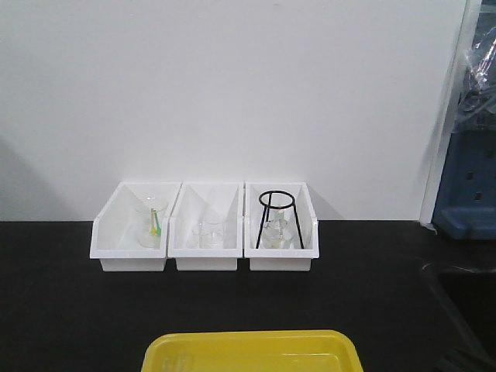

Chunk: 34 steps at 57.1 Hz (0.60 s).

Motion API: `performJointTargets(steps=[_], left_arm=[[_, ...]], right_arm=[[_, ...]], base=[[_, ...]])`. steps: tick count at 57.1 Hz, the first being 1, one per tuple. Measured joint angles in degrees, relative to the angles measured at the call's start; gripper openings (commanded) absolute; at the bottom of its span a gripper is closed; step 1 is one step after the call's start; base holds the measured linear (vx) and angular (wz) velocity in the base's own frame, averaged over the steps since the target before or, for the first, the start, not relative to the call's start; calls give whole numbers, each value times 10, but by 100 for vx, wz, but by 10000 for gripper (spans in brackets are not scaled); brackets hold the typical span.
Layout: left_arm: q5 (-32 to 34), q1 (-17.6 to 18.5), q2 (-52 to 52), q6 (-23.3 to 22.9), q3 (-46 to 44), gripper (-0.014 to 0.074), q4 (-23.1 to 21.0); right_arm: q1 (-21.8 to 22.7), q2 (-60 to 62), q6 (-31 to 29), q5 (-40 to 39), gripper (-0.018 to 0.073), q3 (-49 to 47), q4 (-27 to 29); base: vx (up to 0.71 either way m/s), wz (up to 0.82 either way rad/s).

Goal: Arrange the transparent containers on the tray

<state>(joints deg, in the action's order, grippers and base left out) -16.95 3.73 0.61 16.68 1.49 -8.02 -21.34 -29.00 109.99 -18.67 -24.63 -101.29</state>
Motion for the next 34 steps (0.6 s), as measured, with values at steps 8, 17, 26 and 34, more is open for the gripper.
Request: performJointTargets(steps=[8, 17, 26, 34], left_arm=[[0, 0, 0, 1, 0, -3, 2], [0, 0, 0, 1, 0, -3, 2], [0, 0, 0, 1, 0, -3, 2], [0, 0, 0, 1, 0, -3, 2]], right_arm=[[0, 0, 0, 0, -11, 0, 0], [0, 0, 0, 0, -11, 0, 0], [0, 0, 0, 0, -11, 0, 0], [0, 0, 0, 0, -11, 0, 0]], base=[[0, 0], [0, 0], [0, 0], [0, 0]])
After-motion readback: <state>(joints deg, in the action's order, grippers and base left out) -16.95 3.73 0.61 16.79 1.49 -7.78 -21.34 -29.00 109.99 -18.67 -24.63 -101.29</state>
